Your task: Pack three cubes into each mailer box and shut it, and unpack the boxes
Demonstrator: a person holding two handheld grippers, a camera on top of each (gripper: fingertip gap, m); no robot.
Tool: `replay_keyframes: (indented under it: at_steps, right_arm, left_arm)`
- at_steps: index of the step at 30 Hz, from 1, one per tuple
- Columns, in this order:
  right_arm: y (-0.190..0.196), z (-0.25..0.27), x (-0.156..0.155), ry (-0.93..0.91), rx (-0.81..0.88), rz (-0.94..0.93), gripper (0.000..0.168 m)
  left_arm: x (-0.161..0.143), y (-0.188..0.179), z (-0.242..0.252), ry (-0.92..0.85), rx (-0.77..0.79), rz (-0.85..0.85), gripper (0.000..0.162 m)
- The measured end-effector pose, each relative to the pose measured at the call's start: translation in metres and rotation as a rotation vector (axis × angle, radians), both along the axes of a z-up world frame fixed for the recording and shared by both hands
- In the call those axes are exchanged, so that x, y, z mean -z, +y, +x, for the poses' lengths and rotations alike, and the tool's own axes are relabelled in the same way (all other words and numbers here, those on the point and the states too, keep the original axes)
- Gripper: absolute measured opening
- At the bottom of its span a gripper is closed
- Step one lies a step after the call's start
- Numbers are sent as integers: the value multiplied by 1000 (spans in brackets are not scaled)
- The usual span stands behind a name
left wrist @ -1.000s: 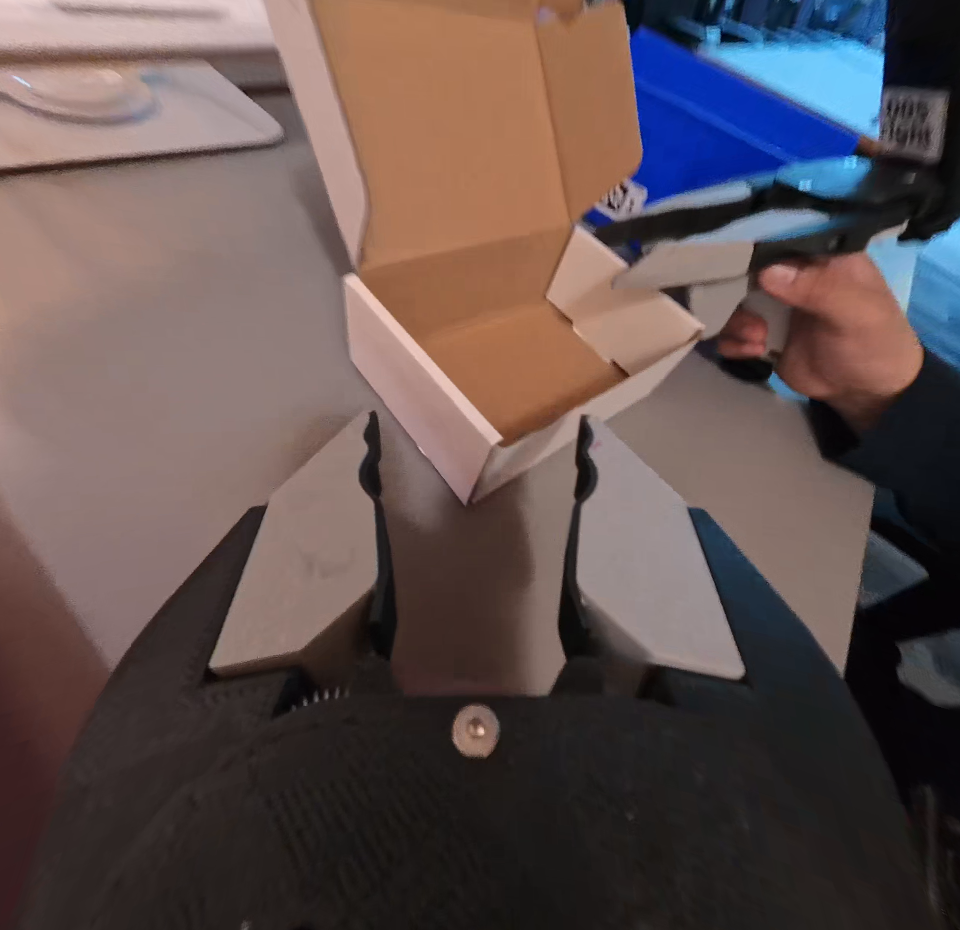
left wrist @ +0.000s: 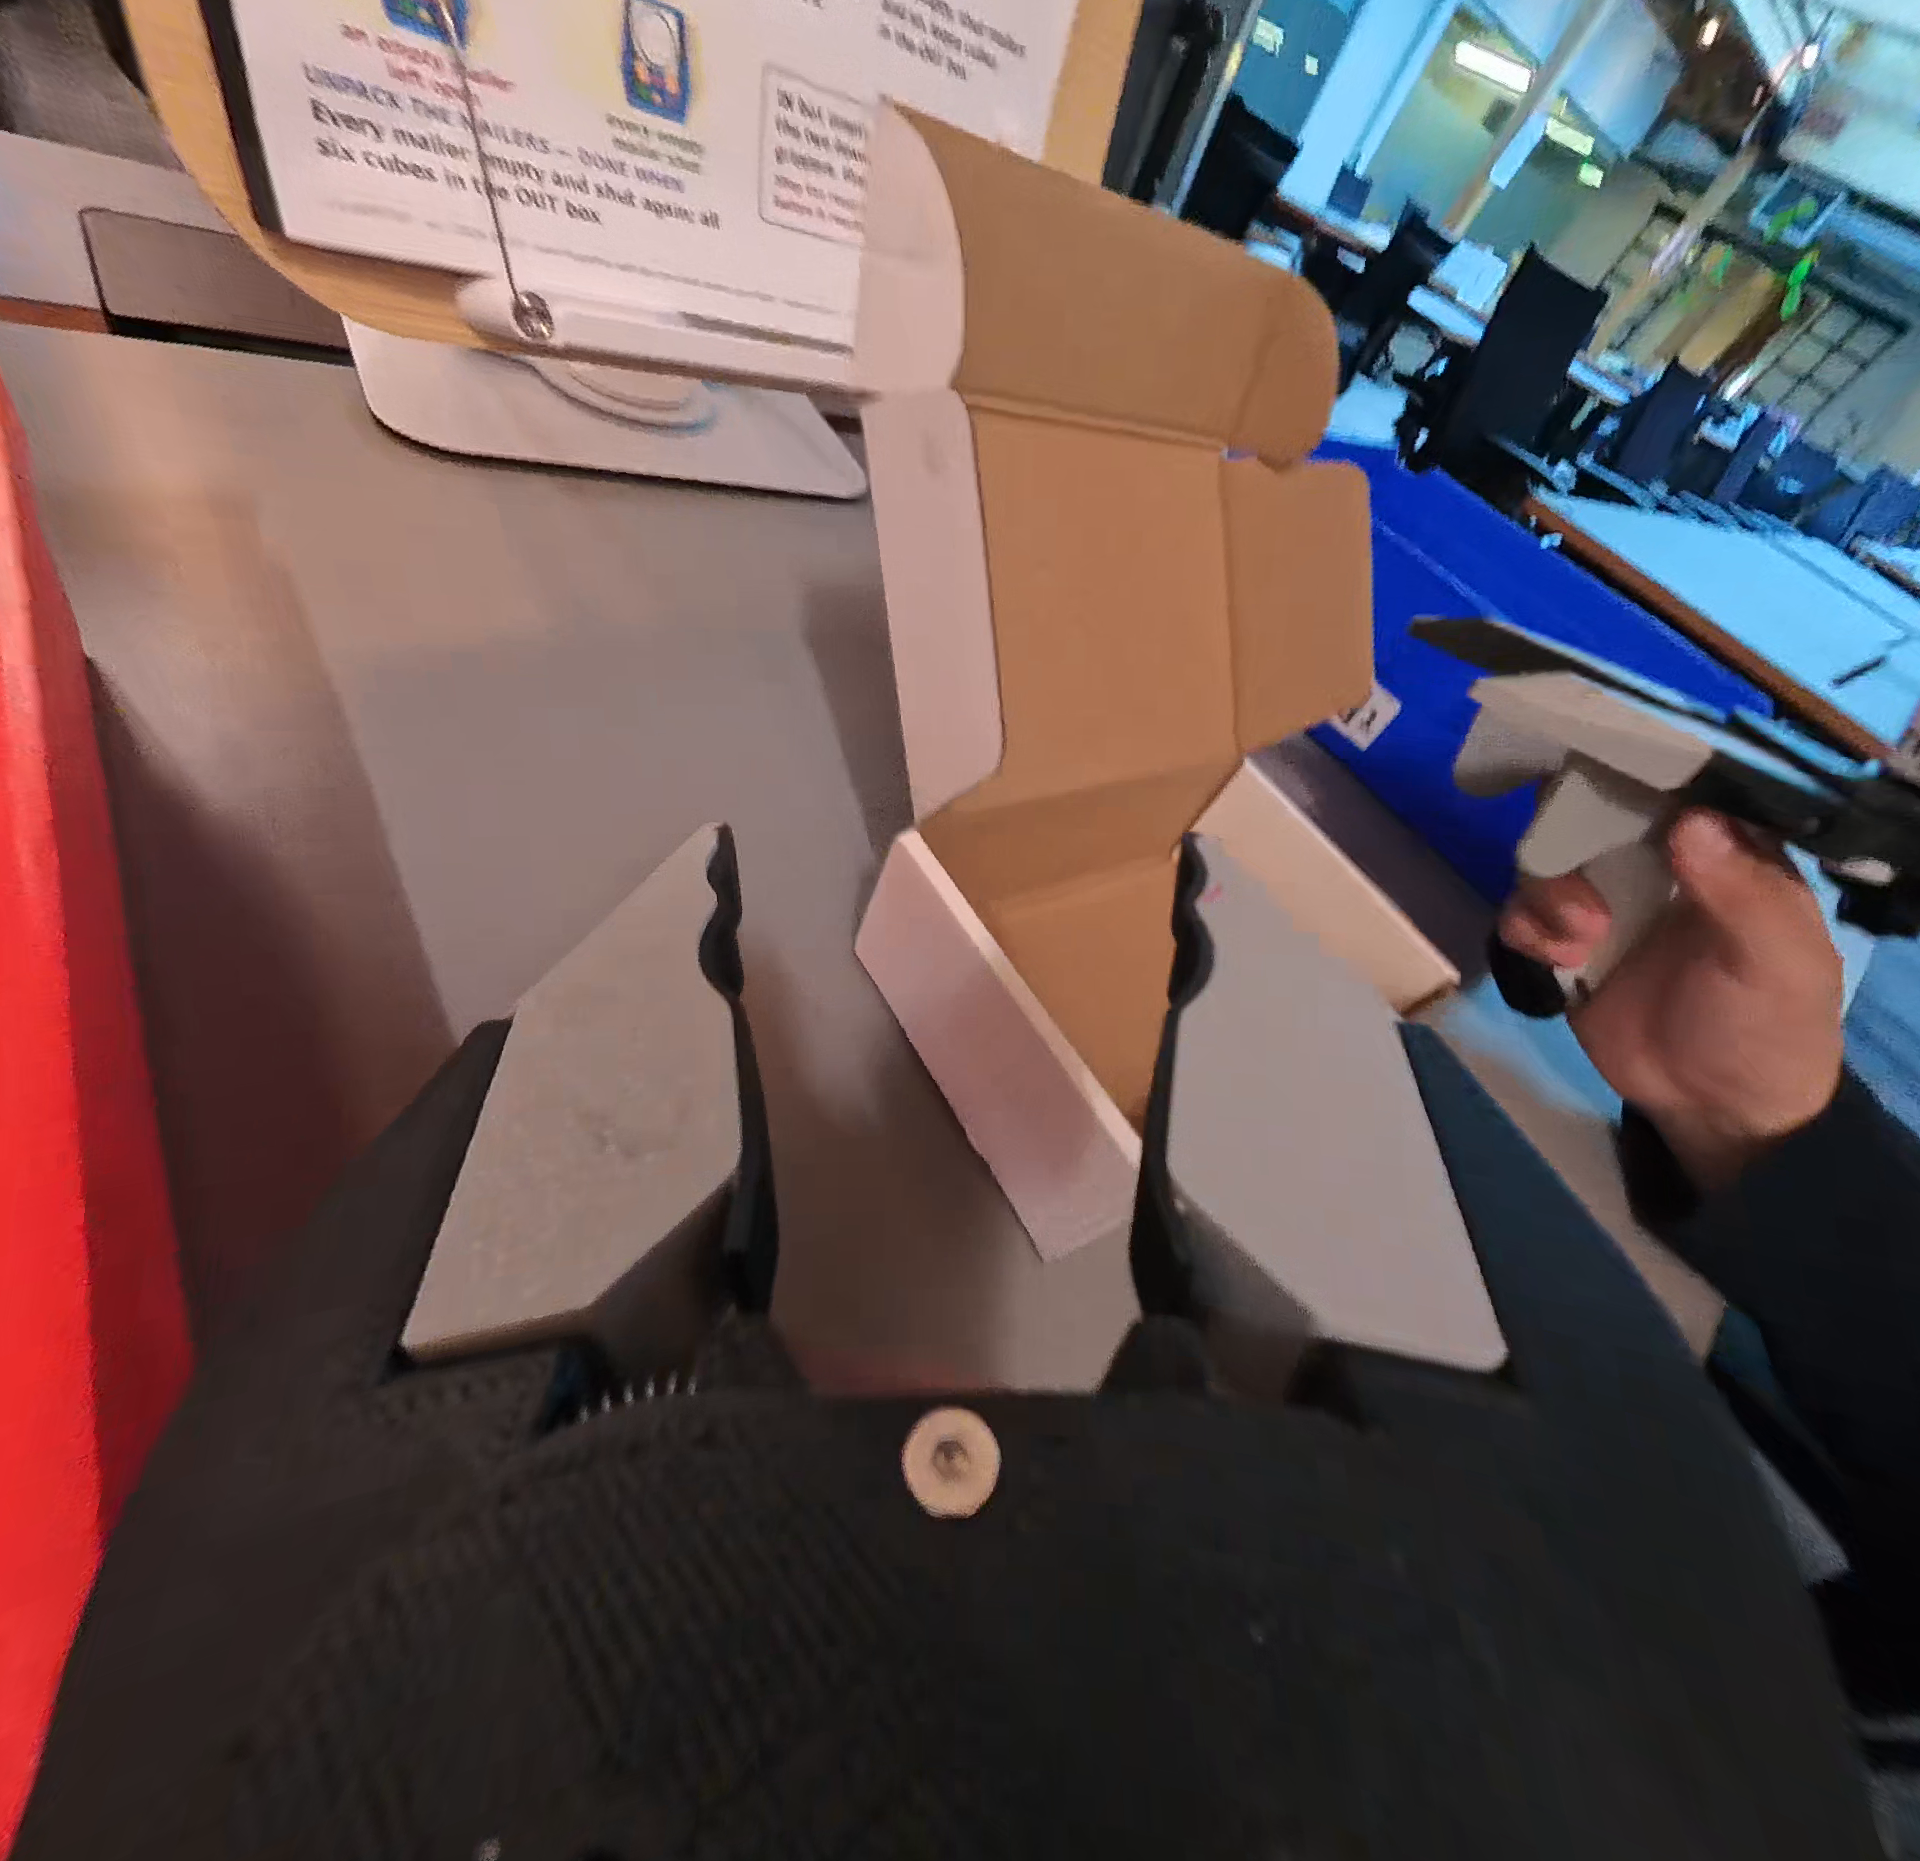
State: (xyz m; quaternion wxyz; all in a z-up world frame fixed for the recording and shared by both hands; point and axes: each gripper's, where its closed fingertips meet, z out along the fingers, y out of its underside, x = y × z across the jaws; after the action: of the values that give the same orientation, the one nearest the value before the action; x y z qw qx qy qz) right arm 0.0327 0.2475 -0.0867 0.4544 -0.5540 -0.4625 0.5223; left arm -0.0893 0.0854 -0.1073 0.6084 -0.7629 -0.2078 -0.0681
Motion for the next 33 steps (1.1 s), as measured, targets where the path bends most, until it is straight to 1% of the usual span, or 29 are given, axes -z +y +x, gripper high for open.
replay_keyframes:
  at_steps: [2,3,6,8,11,15,17,19,23,26,27,29,31,33]
  right_arm:
    - [3,-3,-6,27,18,-4,58]
    - [3,-5,-8,34,13,-18,58]
    - [1,-14,-13,47,-61,-116,54]
    - [1,-20,-13,46,-113,-187,51]
    - [12,-27,-15,35,-130,-258,42]
    - [20,-38,-13,-2,-159,-303,42]
    - [17,-43,-12,-19,-221,-323,42]
    - [13,-46,-11,-31,-282,-350,47]
    - [10,-49,-3,-75,-361,-414,47]
    - [-4,-47,0,-100,-446,-381,32]
    - [-8,-46,-2,-95,-465,-361,30]
    - [-14,-45,-2,-91,-472,-303,30]
    - [-17,-42,-3,-88,-481,-249,30]
    - [-21,-37,-7,-73,-499,-215,32]
  left_arm:
    - [-11,7,-8,-43,-10,72,82]
    - [-17,9,-12,-85,-3,108,79]
    - [-25,17,-22,-198,35,164,70]
    - [-22,24,-28,-213,47,138,70]
    - [-15,34,-37,-194,44,88,70]
    - [-13,46,-49,-213,43,83,68]
    - [-10,52,-52,-237,60,82,68]
    - [-8,56,-52,-260,83,81,68]
    - [-6,59,-48,-263,136,67,66]
    - [-8,61,-37,-290,206,92,62]
    - [-8,62,-30,-310,252,100,53]
    - [-8,61,-14,-294,338,103,34]
    - [-8,57,-11,-247,340,105,33]
    - [-16,50,-7,-248,363,141,35]
